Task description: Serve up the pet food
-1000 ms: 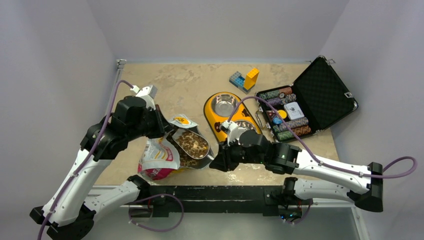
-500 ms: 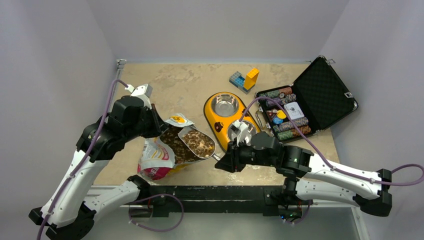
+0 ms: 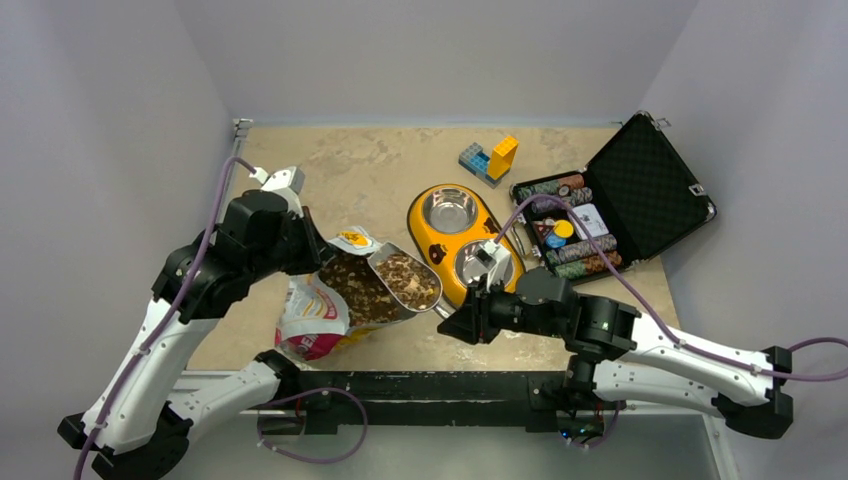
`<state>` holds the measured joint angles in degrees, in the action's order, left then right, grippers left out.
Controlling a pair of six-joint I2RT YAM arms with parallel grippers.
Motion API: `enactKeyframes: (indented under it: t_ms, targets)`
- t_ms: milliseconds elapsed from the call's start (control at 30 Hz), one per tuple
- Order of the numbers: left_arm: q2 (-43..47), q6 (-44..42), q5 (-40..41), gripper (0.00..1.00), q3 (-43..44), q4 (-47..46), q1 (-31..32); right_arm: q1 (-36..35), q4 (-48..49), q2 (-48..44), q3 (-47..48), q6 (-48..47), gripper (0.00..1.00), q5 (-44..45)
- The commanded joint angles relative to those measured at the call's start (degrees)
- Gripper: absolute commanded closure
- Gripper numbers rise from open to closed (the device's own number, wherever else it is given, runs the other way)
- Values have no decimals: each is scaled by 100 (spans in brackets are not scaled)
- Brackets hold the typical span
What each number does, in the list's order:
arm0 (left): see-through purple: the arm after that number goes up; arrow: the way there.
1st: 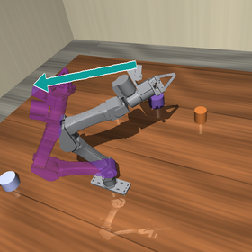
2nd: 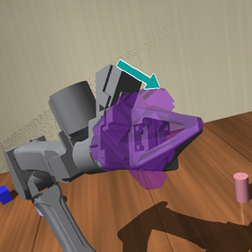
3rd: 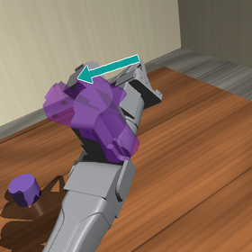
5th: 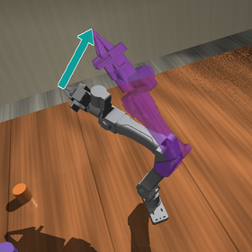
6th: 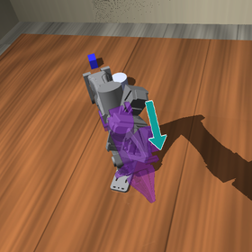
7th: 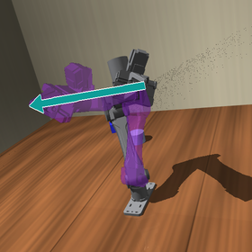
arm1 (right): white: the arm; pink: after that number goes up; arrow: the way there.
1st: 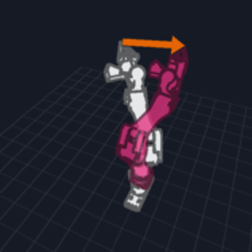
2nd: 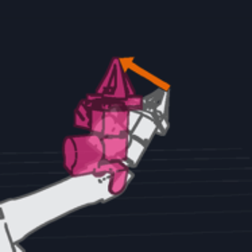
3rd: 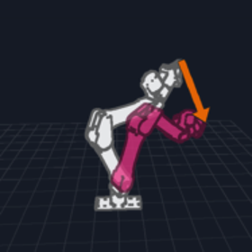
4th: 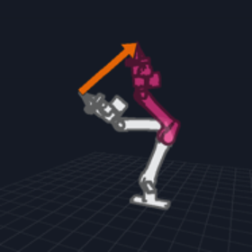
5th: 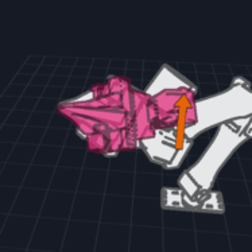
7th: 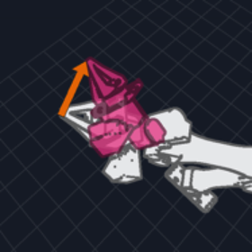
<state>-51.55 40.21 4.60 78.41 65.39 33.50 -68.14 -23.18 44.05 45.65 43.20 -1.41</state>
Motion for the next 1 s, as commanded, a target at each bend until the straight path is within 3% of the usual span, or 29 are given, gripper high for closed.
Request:
enactKeyframes:
  t_ms: [0,400,767,967]
  targets:
    - [76,54,115,100,583,-644,-25,38,-145,-219,221,132,100,367]
    - [2,-65,621,100,676,-480,-19,331,-1627,-422,998,361,100,841]
    - [150,-137,663,100,660,-324,-22,2531,-1944,-95,938,-185,100,-164]
    - [264,-68,507,100,666,-353,-24,3061,-1944,323,541,-288,100,-469]
